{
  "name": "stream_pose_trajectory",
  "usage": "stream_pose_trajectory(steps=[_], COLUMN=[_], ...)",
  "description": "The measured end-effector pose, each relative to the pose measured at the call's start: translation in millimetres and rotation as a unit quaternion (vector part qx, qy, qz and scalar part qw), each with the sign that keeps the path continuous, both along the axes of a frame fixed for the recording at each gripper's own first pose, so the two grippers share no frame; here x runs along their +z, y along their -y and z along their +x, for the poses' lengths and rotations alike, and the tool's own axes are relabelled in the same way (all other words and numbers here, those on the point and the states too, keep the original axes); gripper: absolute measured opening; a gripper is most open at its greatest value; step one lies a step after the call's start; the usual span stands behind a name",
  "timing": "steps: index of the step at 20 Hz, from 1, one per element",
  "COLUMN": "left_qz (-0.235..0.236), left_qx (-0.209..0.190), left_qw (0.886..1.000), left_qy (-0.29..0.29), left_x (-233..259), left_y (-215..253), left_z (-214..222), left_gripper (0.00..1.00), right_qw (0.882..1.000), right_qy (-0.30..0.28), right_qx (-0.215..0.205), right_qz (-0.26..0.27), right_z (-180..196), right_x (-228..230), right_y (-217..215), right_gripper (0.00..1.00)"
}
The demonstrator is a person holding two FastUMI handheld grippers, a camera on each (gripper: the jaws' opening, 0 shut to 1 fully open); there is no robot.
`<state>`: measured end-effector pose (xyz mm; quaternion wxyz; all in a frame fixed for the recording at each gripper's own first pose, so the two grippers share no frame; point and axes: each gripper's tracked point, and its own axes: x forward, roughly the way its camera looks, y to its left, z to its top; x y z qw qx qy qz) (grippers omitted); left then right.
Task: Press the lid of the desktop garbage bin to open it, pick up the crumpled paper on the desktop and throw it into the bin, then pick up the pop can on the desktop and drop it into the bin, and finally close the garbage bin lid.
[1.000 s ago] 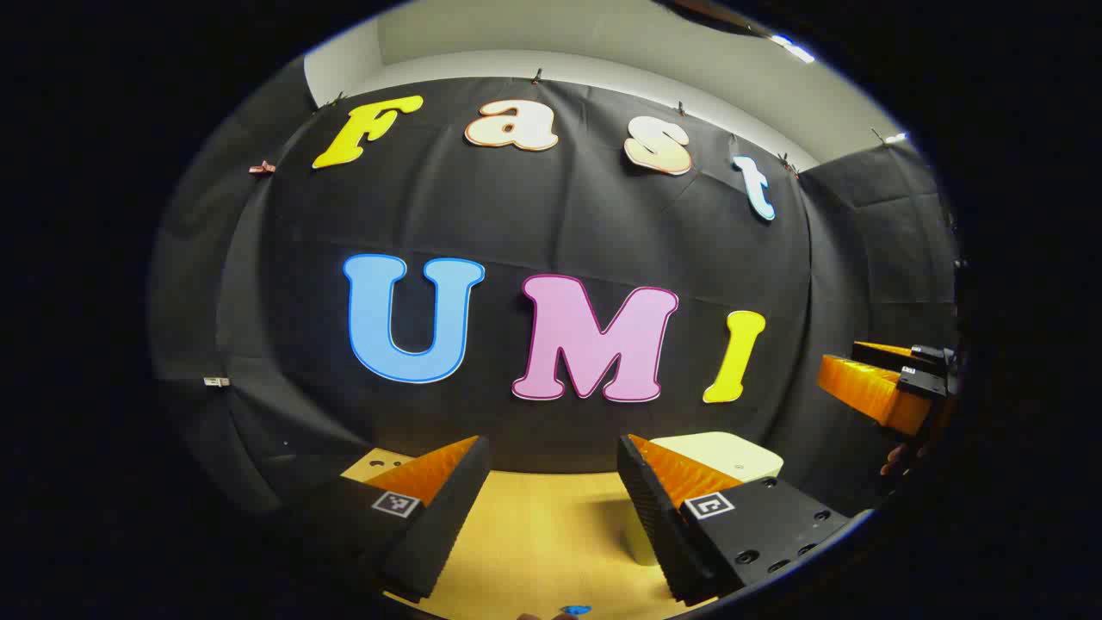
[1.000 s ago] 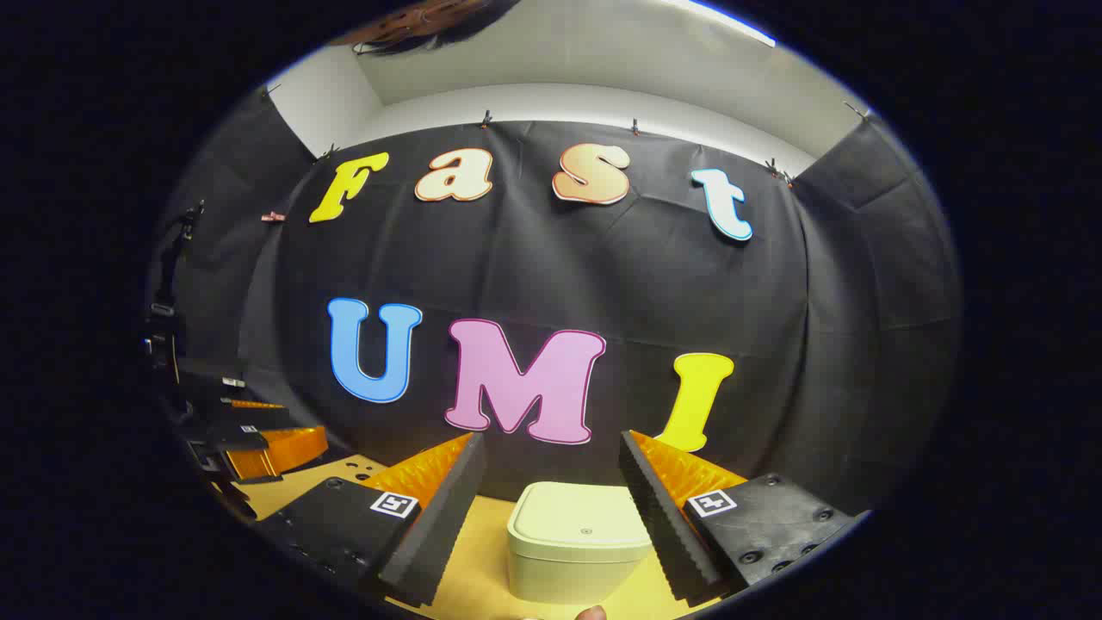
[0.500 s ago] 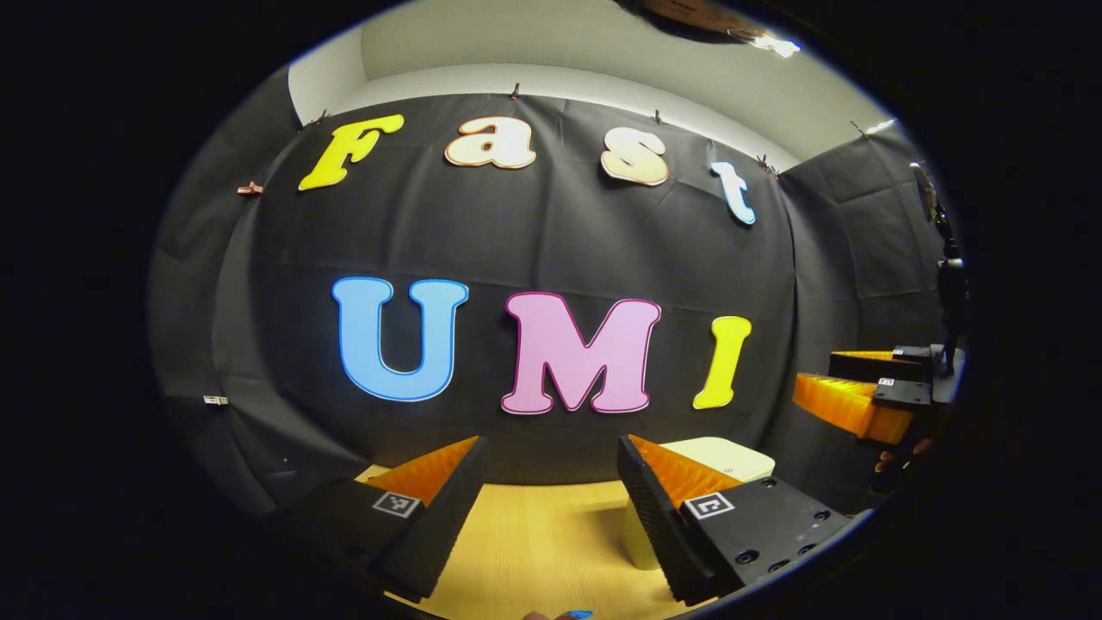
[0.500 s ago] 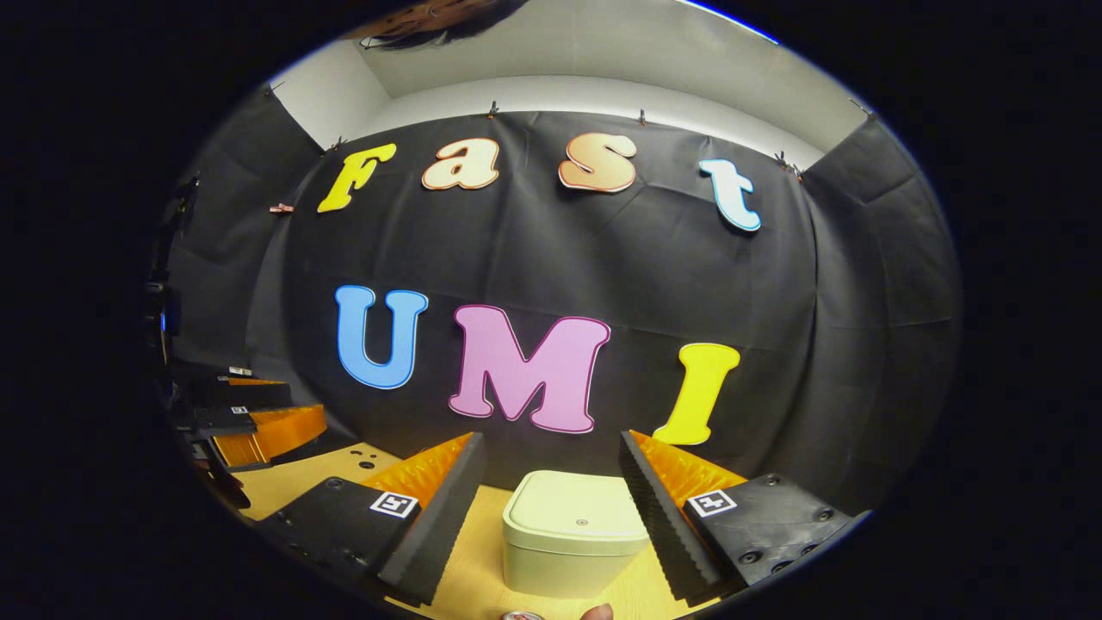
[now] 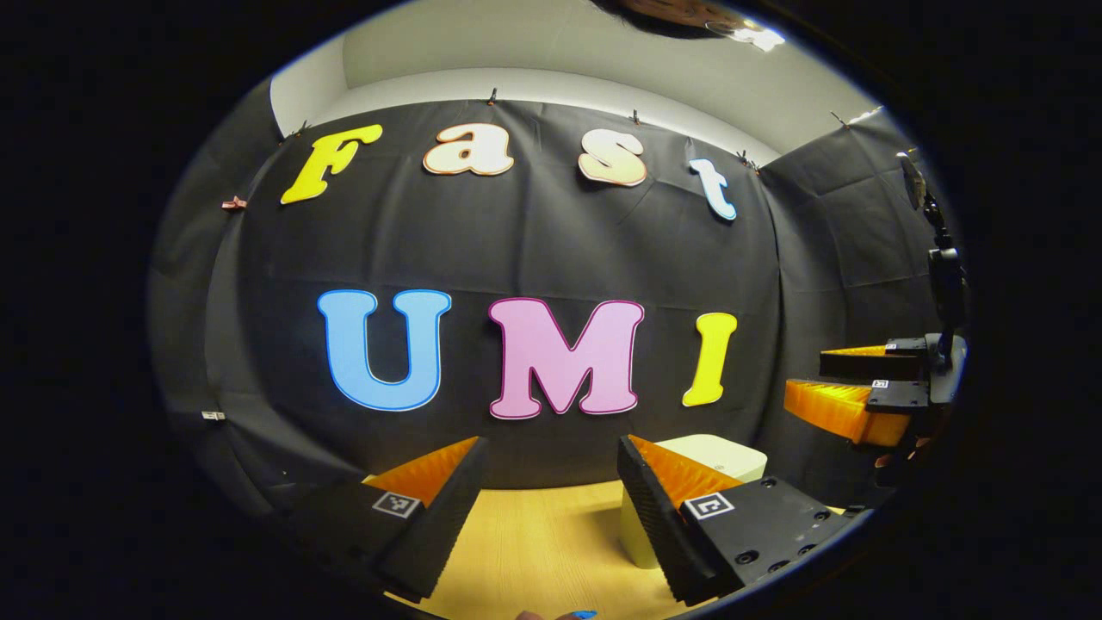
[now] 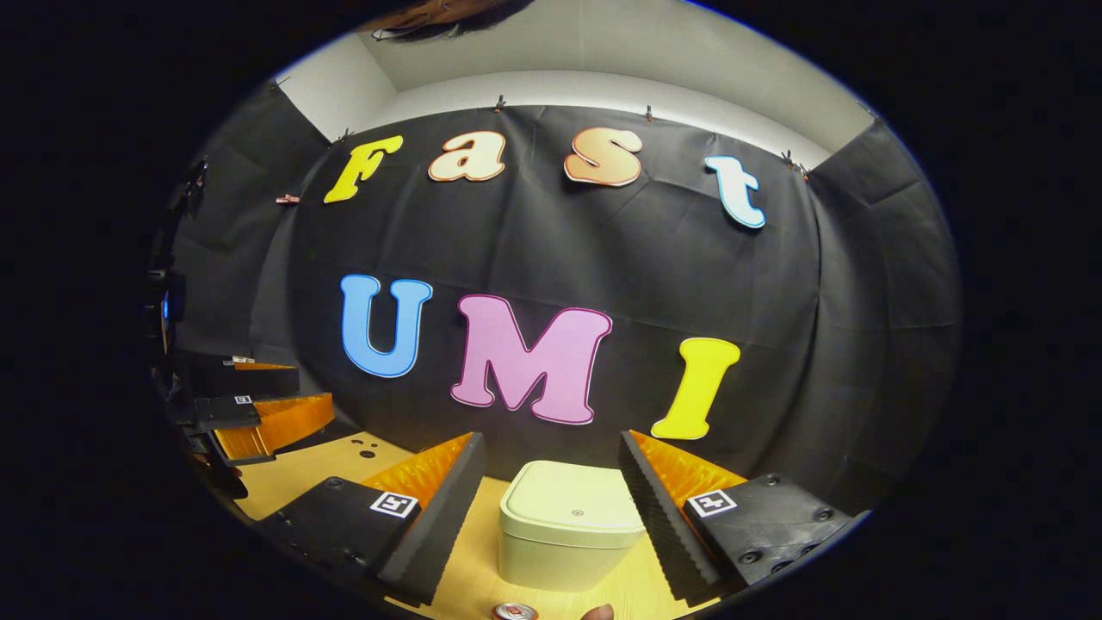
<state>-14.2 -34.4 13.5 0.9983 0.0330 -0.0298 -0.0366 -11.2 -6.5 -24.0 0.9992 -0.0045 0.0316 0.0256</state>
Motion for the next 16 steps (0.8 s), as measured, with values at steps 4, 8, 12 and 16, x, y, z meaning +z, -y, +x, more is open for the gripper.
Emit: stream_pose_trajectory(steps=[4,8,12,16], left_qz=[-0.002,-0.003,-0.003,-0.003], left_qx=[0.004,0.008,0.012,0.016], left_qw=[1.000,1.000,1.000,1.000], left_qy=[-0.004,-0.005,-0.009,-0.012], left_x=[-2.8,-3.7,-6.6,-9.2], left_y=[-1.5,-4.3,-5.9,-8.5], left_z=[-0.4,0.4,0.4,1.3], left_gripper=[0.95,0.95,0.96,0.96], right_qw=[1.000,1.000,1.000,1.000], right_qy=[-0.003,-0.005,-0.007,-0.008], right_qx=[-0.002,-0.002,-0.002,-0.006], right_qz=[0.007,-0.001,-0.002,0.003], right_z=[4.1,7.9,15.0,22.1], right_x=[-1.3,-4.1,-6.1,-5.2], right_y=[2.4,3.9,5.3,10.8], right_gripper=[0.97,0.97,0.96,0.80])
